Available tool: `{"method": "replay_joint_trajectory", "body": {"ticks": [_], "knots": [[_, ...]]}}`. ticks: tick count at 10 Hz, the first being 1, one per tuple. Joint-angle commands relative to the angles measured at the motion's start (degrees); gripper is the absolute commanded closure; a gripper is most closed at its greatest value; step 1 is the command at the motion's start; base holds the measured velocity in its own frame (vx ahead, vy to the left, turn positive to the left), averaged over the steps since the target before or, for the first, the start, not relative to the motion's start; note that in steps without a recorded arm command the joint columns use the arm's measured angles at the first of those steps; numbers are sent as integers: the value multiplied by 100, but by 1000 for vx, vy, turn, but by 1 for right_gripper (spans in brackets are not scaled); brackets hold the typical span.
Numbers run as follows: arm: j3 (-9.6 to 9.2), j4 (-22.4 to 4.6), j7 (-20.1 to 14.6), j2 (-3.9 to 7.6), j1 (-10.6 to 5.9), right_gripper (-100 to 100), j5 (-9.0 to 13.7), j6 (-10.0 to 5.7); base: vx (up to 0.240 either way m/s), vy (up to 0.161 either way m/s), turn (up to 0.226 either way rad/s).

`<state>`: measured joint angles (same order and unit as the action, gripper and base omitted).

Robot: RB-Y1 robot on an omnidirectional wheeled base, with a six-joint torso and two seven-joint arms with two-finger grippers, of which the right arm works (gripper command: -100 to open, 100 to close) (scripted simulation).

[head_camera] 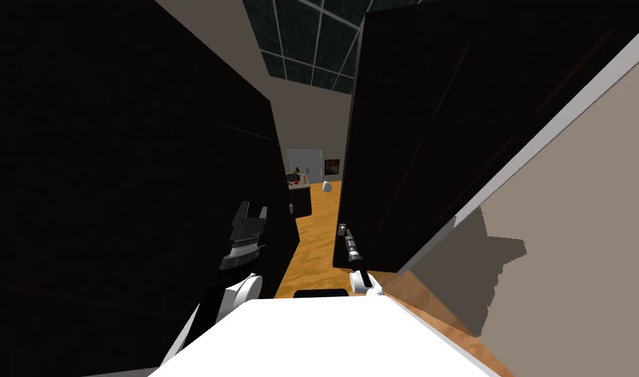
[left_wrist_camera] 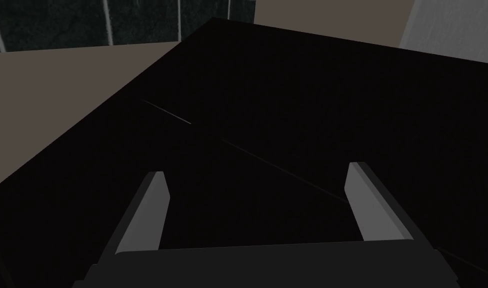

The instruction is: Push the door open

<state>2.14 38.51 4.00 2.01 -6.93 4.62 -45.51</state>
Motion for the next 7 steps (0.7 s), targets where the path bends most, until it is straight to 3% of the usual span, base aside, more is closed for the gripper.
{"method": "replay_joint_trajectory", "body": {"ticks": [1,3,4,5,7], "knots": [[17,-19,5,-46,6,-100,9,-41,208,-4,29],[34,-31,10,-153,12,-100,18,-71,194,-5,25],[28,-6,12,-119,16,-100,15,-48,75,-3,-6],[28,-6,12,-119,16,100,15,-48,-17,4,5],[28,-6,12,-119,16,100,15,-48,-22,0,6]]}}
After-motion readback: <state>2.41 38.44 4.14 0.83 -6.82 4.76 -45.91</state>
